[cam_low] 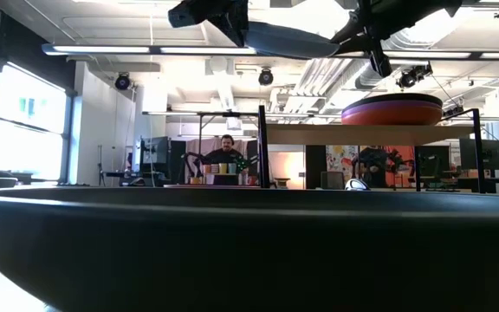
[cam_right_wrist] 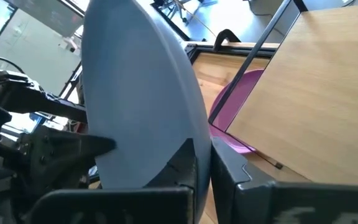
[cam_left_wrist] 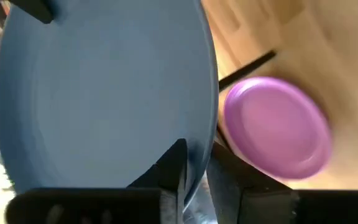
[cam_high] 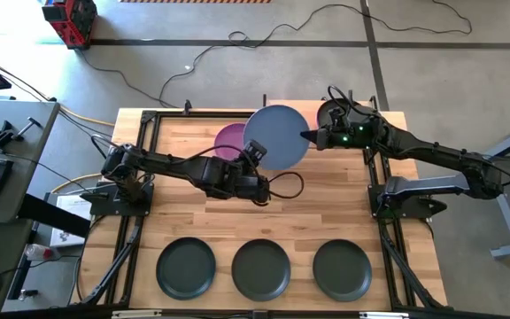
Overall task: Place and stack plates onto a shelf
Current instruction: Stack the blue plate on top of the black plate on the shelf
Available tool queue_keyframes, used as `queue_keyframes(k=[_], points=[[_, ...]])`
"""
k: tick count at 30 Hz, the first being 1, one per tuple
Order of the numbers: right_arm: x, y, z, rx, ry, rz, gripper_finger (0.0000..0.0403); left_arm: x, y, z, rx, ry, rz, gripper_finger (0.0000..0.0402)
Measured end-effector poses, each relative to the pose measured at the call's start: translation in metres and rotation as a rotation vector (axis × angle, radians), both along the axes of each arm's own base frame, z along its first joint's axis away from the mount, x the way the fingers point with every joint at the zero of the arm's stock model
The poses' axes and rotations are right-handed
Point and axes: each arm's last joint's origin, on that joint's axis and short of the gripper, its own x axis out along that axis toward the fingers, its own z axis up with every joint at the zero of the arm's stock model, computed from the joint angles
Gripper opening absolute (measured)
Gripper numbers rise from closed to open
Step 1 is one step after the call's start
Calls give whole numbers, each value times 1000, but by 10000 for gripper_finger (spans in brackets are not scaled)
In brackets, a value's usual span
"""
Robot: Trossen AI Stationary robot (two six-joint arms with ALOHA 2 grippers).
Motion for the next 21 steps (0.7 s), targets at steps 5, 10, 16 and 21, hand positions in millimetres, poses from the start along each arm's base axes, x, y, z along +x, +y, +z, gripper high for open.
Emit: queue_keyframes(k=[5, 10, 16, 21], points=[[0, 0, 0, 19, -2, -7, 2, 0, -1, -1, -105, -92, 61, 82], [-3, -5, -2, 26, 13, -26, 1, 5, -5, 2, -235, -357, 214, 114], [-9, -11, 0, 13, 7, -21, 0, 5, -21, 6, -367, -588, 319, 122], [-16, -17, 2, 3, 6, -45, 1, 3, -26, 6, -406, -634, 363, 120]])
